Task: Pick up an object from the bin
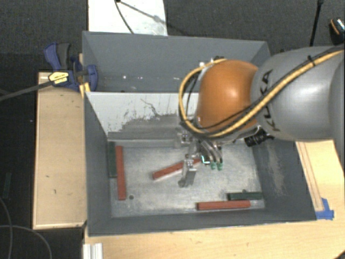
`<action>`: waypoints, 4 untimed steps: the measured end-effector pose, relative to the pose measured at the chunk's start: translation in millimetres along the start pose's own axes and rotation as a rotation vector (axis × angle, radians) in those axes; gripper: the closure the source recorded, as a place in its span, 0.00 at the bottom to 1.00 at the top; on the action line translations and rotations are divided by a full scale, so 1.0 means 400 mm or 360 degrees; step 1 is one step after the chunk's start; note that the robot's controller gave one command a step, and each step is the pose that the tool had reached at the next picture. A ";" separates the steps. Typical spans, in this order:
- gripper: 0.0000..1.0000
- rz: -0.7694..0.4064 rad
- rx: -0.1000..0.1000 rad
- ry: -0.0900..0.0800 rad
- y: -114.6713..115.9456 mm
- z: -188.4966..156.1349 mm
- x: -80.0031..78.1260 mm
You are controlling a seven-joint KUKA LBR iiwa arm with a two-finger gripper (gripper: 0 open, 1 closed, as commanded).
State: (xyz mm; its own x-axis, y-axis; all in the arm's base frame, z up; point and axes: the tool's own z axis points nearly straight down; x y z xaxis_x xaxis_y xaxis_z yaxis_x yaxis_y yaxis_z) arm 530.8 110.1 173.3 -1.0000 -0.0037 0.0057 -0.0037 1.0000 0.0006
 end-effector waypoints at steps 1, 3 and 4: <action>0.00 -0.0203 0.0002 -0.0001 -0.044 0.267 -0.028; 1.00 -0.0225 0.0000 -0.0025 -0.058 -0.043 -0.034; 1.00 -0.0242 0.0000 -0.0031 -0.061 -0.625 0.060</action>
Offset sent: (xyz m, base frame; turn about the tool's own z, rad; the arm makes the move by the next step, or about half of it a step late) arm 0.0120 -0.0166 -0.1033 -0.1290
